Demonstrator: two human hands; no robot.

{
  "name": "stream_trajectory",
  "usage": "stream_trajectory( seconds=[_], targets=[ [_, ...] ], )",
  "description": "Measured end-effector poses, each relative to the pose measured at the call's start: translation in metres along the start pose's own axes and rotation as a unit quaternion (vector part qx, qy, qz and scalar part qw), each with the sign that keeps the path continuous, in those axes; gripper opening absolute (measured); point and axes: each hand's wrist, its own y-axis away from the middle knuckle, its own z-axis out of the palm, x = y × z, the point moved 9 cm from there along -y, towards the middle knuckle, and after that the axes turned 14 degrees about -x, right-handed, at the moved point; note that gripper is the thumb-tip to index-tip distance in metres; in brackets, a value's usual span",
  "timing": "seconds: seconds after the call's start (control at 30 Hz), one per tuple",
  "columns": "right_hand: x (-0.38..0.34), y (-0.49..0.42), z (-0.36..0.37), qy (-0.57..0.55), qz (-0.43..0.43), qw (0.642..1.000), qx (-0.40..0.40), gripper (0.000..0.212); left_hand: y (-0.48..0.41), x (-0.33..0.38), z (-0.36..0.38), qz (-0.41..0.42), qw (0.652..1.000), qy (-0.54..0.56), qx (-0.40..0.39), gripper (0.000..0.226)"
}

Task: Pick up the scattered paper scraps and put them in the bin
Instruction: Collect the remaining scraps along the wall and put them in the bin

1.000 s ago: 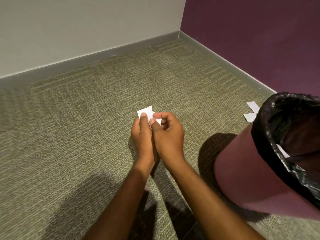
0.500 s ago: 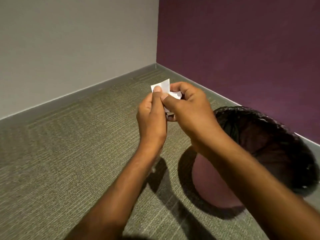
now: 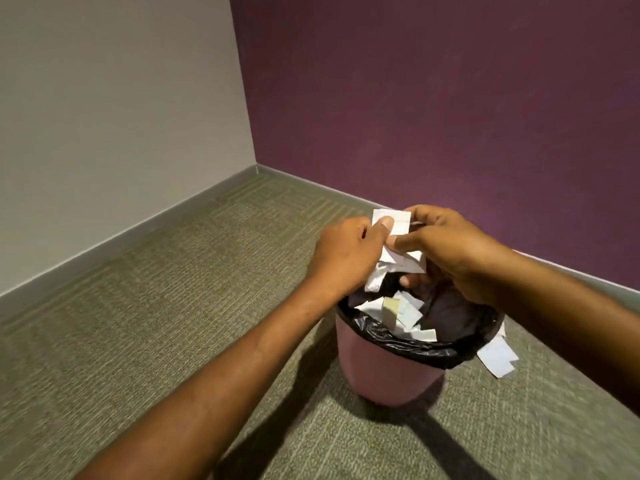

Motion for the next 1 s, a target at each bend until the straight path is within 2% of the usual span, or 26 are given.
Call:
stream_trajectory(
  seconds=[0.27,0.5,0.67,0.83,1.0],
  targets=[
    [0.020,0.000,-0.036,0.080,0.060,0.995,-0.019,0.020,-0.008,-0.001,0.021,-0.049,0.996,-0.063,-0.051,0.027],
    [0.014,-0.008,-0.047,0.173,0.081,0.978,-0.080,0.025,-0.001,0.005,0.018,-0.076,0.992,0.013,-0.099,0.016],
    [-0.003,-0.005,-0.068,0.229,0.081,0.965,-0.098,0.033,-0.002,0.022,0.005,-0.058,0.990,-0.095,-0.087,0.021],
    [-0.018,0.011,-0.097,0.204,0.029,0.973,-0.106,0.029,0.000,0.044,0.001,-0.058,0.983,-0.148,-0.092,0.018],
    [0.001,0.023,-0.134,0.138,0.004,0.987,-0.080,0.026,-0.004,0.069,0.032,-0.055,0.978,-0.165,-0.113,0.013]
  ],
)
